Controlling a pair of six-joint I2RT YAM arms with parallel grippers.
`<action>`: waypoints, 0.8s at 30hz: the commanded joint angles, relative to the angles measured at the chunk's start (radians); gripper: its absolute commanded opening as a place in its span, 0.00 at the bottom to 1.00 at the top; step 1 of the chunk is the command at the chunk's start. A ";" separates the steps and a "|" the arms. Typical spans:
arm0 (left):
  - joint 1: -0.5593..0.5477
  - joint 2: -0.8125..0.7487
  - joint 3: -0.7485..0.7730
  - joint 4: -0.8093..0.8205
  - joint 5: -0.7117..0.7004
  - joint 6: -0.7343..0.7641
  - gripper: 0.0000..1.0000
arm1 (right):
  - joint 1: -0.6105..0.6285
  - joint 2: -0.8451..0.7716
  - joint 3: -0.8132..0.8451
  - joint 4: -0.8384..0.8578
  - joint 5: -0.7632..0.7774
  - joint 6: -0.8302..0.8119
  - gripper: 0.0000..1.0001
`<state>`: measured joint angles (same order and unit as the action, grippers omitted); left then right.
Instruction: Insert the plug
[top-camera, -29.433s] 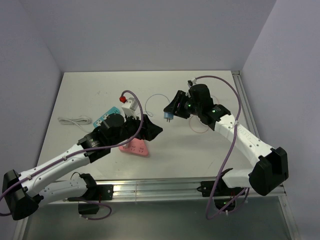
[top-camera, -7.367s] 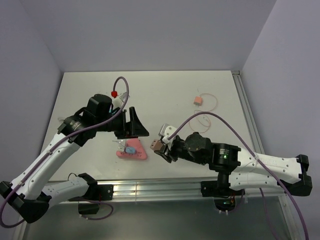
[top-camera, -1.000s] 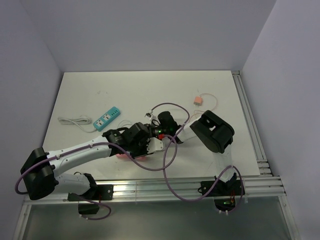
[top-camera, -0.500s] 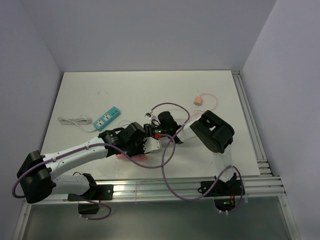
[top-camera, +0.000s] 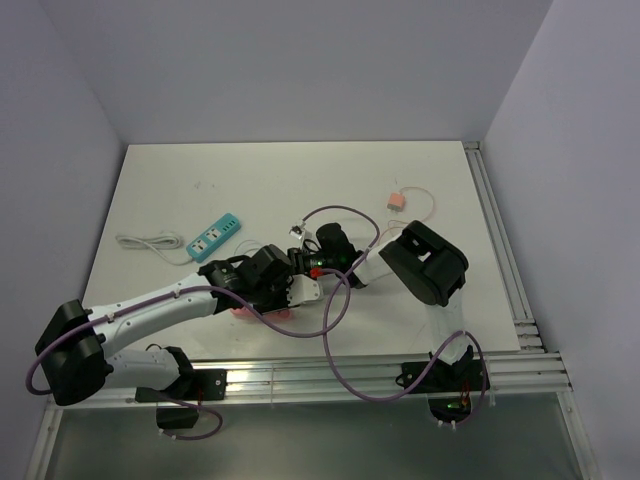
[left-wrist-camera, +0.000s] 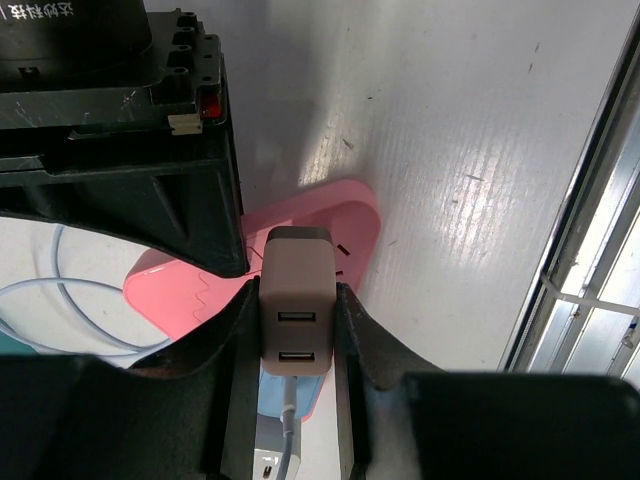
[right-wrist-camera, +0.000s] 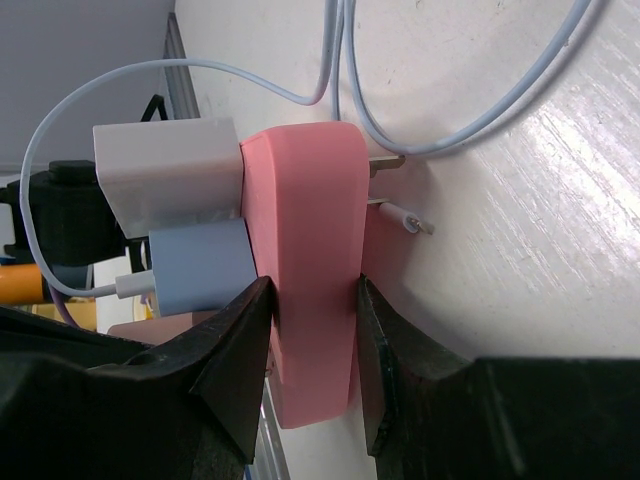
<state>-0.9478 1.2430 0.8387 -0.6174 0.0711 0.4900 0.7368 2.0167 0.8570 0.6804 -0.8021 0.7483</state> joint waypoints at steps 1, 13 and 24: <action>0.003 0.001 0.004 -0.038 -0.024 0.024 0.00 | -0.005 0.004 -0.009 0.056 -0.026 -0.007 0.00; -0.012 0.016 0.010 -0.064 -0.060 0.022 0.00 | -0.008 0.005 -0.013 0.065 -0.032 -0.003 0.00; -0.055 -0.020 0.034 -0.076 -0.114 0.104 0.00 | -0.010 0.004 -0.009 0.062 -0.029 -0.006 0.00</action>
<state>-0.9886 1.2480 0.8459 -0.6357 0.0021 0.5293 0.7322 2.0171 0.8497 0.6960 -0.8066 0.7544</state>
